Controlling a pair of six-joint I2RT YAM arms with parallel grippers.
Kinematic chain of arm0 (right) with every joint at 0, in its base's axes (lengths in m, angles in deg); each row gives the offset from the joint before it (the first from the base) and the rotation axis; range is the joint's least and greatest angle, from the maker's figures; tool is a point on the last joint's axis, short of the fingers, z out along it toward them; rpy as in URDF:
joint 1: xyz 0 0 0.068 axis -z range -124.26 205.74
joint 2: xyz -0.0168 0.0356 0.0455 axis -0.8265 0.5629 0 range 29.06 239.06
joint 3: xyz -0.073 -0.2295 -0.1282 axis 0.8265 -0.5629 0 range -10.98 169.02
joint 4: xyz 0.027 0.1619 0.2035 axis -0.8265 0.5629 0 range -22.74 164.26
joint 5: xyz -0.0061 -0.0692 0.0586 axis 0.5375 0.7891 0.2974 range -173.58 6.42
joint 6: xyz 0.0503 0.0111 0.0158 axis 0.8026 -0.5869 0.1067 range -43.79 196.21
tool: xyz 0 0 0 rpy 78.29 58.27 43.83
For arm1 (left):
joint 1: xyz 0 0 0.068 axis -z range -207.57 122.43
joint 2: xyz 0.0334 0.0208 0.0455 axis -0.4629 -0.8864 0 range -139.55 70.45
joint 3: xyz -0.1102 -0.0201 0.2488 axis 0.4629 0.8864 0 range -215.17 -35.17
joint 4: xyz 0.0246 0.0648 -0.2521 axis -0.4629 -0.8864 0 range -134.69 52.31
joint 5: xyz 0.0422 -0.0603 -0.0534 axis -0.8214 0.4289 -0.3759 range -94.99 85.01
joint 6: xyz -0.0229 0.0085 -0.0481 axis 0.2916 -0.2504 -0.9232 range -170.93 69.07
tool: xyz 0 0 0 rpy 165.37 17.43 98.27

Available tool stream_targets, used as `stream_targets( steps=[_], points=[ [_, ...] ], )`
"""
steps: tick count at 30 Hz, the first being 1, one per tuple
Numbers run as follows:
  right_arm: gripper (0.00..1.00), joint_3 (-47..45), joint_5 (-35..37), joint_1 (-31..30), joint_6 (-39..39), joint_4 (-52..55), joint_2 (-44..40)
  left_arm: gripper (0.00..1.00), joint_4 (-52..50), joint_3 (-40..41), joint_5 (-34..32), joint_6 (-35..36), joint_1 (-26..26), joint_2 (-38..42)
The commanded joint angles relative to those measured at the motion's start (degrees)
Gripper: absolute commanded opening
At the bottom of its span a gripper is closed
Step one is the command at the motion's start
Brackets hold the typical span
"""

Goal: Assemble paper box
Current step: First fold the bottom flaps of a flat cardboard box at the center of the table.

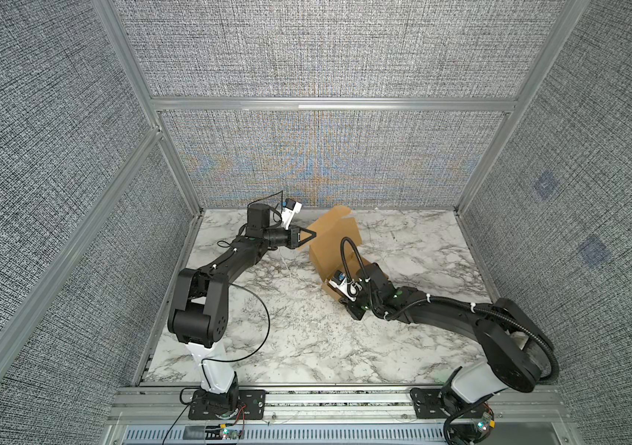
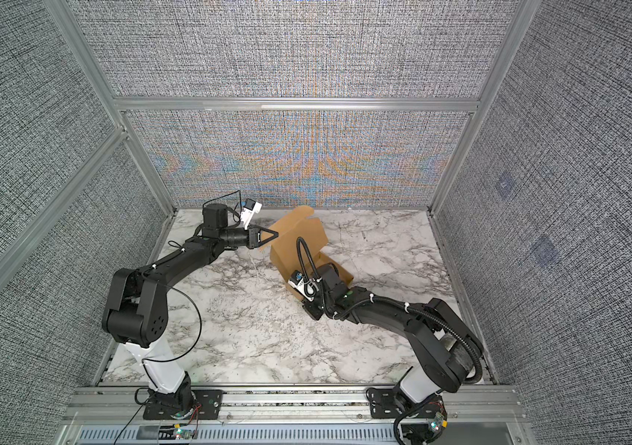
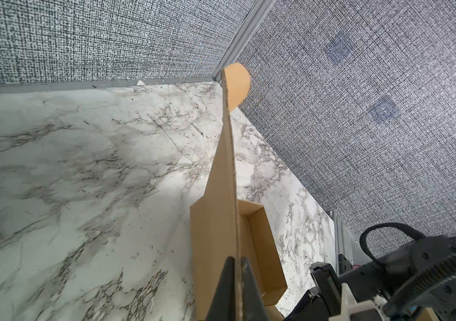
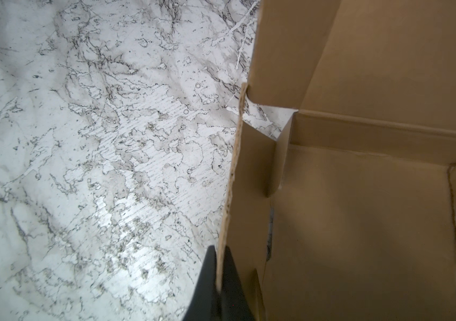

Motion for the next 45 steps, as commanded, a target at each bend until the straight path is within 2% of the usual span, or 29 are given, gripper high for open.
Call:
stream_targets(
  steps=[1, 8, 17, 21, 26, 30, 37, 42, 45],
  points=[
    [0.0, -0.2, -1.1, 0.0, -1.2, -4.0, -0.6, 0.06, -0.6, 0.3, 0.7, -0.5, -0.1, 0.0],
    [0.0, -0.5, -3.3, 1.1, 0.3, -5.0, -0.7, 0.06, -1.6, 1.2, 2.0, 4.3, 0.0, 1.8],
    [0.0, -2.2, -4.4, 1.5, -2.7, -6.5, -1.4, 0.1, -2.0, -0.4, -1.8, -3.5, -0.3, -1.3],
    [0.0, -2.4, -4.7, 1.8, -2.8, -6.7, -1.3, 0.11, -1.1, -0.2, -0.9, -4.4, -0.3, -2.2],
    [0.0, -2.9, -5.5, 1.9, -2.4, -7.6, -1.3, 0.1, -1.9, -0.2, 0.0, -1.3, -0.3, -1.9],
    [0.0, -2.9, -7.2, 3.2, 0.2, -8.5, -1.1, 0.06, -1.1, 0.7, 1.9, 1.2, -0.3, -0.4],
    [0.0, -1.9, -11.2, 6.4, 6.0, -8.8, -0.9, 0.03, -5.3, -0.2, 4.3, 9.8, 0.6, 3.7],
    [0.0, -1.2, -13.8, 8.7, 9.0, -8.8, -0.1, 0.03, -13.4, -3.0, 1.5, 16.6, 2.1, 4.8],
    [0.0, -1.0, -14.2, 10.0, 10.3, -8.5, 0.3, 0.03, -16.4, -4.4, -1.0, 18.0, 2.7, 4.6]
  ],
)
